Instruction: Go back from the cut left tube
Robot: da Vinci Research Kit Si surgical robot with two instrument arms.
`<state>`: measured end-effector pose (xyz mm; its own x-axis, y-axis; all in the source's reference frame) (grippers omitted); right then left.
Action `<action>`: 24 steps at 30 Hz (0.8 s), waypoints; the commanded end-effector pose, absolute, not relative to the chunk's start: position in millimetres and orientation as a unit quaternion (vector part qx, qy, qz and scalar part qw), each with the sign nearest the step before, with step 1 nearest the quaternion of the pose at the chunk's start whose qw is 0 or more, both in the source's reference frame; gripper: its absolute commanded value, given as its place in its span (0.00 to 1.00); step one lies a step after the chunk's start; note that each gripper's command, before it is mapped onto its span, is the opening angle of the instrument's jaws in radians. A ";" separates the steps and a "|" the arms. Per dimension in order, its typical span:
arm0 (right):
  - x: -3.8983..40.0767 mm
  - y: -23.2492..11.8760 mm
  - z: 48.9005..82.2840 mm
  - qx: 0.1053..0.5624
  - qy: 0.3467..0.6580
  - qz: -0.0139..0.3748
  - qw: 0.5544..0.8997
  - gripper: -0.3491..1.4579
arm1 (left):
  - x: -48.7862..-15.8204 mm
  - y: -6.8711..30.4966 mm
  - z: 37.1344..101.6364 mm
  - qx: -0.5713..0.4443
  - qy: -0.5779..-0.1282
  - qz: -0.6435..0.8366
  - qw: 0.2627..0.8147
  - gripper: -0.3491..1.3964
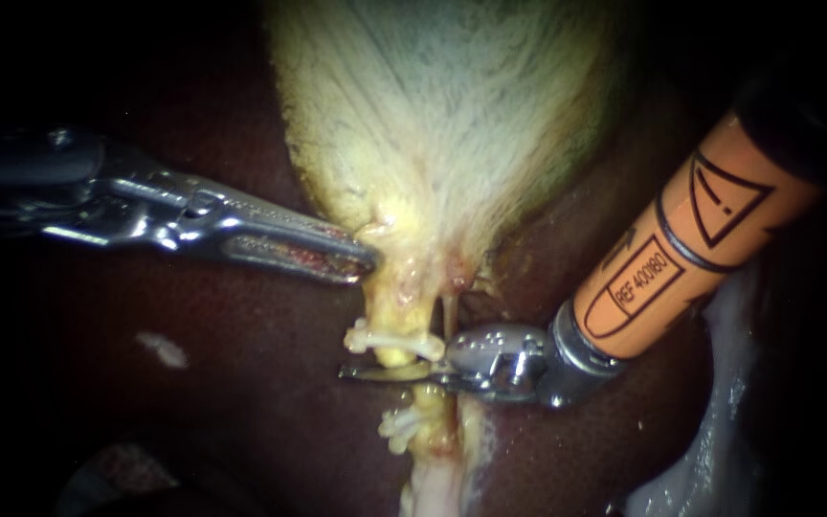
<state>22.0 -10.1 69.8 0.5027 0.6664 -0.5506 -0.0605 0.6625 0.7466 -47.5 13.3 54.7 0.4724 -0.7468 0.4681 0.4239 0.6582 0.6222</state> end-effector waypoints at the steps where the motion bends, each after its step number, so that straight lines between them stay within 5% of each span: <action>1: 22.0 -10.0 69.8 0.342 0.444 0.228 0.797 0.00 | -47.4 13.3 54.7 0.216 -0.374 -0.352 0.830 0.00; 8: 21.7 -10.0 69.8 0.345 0.442 0.232 0.795 0.00 | -47.5 13.3 54.6 0.216 -0.373 -0.353 0.830 0.00; 10: 21.7 -10.0 69.8 0.347 0.439 0.236 0.794 0.31 | -47.5 13.3 54.6 0.216 -0.373 -0.353 0.830 0.00; 12: 21.6 -10.0 69.8 0.353 0.436 0.246 0.790 0.48 | -47.5 13.3 54.6 0.216 -0.373 -0.353 0.830 0.00; 16: 21.6 -10.1 69.9 0.353 0.436 0.245 0.791 0.60 | -47.5 13.2 54.6 0.217 -0.374 -0.352 0.830 0.00; 24: 21.5 -10.1 70.2 0.352 0.439 0.246 0.789 0.64 | -47.5 13.2 54.6 0.217 -0.374 -0.352 0.830 0.00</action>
<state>21.5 -10.1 70.1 0.4943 0.6974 -0.5189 -0.0783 0.6302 0.7725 -47.5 13.2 54.5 0.4724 -0.7469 0.4679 0.4226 0.6578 0.6235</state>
